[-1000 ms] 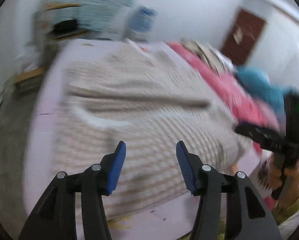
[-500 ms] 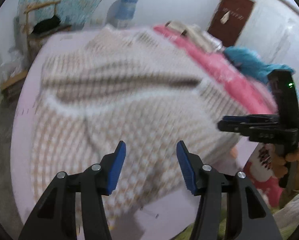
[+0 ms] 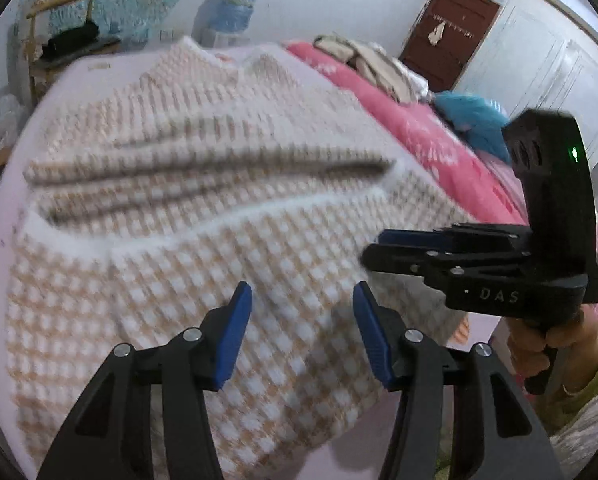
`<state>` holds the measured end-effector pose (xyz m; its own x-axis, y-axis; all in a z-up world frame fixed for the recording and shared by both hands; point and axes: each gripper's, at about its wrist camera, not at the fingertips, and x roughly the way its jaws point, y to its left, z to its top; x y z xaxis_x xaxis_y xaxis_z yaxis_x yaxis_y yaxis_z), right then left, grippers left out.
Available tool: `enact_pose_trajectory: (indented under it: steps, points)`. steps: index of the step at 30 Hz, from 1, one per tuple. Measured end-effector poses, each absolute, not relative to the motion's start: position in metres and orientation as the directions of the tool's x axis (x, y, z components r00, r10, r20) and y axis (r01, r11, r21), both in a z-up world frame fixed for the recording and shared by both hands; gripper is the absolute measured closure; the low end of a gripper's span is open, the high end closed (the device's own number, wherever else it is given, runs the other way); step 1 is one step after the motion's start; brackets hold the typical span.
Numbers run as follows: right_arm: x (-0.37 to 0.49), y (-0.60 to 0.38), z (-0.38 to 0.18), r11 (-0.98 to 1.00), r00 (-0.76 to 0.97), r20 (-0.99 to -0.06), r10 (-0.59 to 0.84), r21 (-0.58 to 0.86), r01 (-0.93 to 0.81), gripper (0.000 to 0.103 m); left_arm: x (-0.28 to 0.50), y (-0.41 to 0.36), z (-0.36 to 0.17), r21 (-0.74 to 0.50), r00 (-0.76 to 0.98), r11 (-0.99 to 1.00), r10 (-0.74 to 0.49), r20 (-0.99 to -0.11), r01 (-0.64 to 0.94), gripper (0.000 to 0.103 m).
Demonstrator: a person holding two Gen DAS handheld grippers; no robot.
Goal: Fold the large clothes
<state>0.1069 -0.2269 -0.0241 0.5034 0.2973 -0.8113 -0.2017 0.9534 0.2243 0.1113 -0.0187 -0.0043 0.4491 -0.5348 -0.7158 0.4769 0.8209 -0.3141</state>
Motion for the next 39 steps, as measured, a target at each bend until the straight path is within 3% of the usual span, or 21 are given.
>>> enact_pose_trajectory:
  steps: [3, 5, 11, 14, 16, 19, 21, 25, 30, 35, 39]
  points:
    - [0.116, -0.229, -0.028, 0.964, 0.500, -0.826, 0.261, 0.198, -0.176, 0.075, 0.125, -0.018, -0.017, -0.278, 0.443, 0.860, -0.467, -0.765, 0.428, 0.050]
    - [0.125, -0.234, -0.045, 0.954, 0.473, -0.829, 0.298, 0.259, -0.148, 0.073, 0.131, -0.012, -0.025, -0.337, 0.433, 0.851, -0.502, -0.749, 0.403, 0.050]
    - [0.122, -0.257, -0.015, 0.980, 0.552, -0.810, 0.197, 0.186, -0.076, 0.073, 0.130, 0.001, -0.007, -0.289, 0.494, 0.880, -0.456, -0.740, 0.378, 0.049]
    - [0.128, -0.287, -0.037, 0.979, 0.518, -0.844, 0.138, 0.194, 0.056, 0.070, 0.143, 0.021, -0.022, -0.310, 0.472, 0.904, -0.420, -0.775, 0.294, 0.048]
    - [0.128, -0.299, -0.047, 0.964, 0.530, -0.829, 0.180, 0.257, 0.075, 0.070, 0.143, 0.028, -0.025, -0.354, 0.484, 0.889, -0.456, -0.747, 0.291, 0.048]
    - [0.128, -0.298, -0.036, 0.969, 0.527, -0.835, 0.158, 0.233, 0.078, 0.066, 0.142, 0.028, -0.023, -0.344, 0.488, 0.896, -0.442, -0.753, 0.281, 0.047]
    - [0.122, -0.285, -0.025, 0.963, 0.546, -0.813, 0.202, 0.267, 0.042, 0.065, 0.141, 0.030, -0.024, -0.347, 0.491, 0.897, -0.441, -0.751, 0.274, 0.047]
    - [0.107, -0.255, -0.006, 0.955, 0.574, -0.767, 0.286, 0.276, -0.106, 0.054, 0.142, 0.032, -0.025, -0.381, 0.489, 0.889, -0.459, -0.742, 0.255, 0.047]
    - [0.107, -0.228, -0.039, 0.962, 0.509, -0.817, 0.271, 0.218, -0.162, 0.051, 0.139, 0.039, -0.016, -0.378, 0.487, 0.894, -0.448, -0.750, 0.240, 0.047]
    - [0.105, -0.231, -0.021, 0.955, 0.528, -0.796, 0.296, 0.247, -0.163, 0.051, 0.117, 0.043, 0.004, -0.272, 0.541, 0.924, -0.379, -0.751, 0.270, 0.035]
    - [0.099, -0.211, -0.015, 0.940, 0.531, -0.784, 0.322, 0.198, -0.277, 0.050, 0.119, 0.055, -0.026, -0.248, 0.488, 0.948, -0.317, -0.813, 0.201, 0.031]
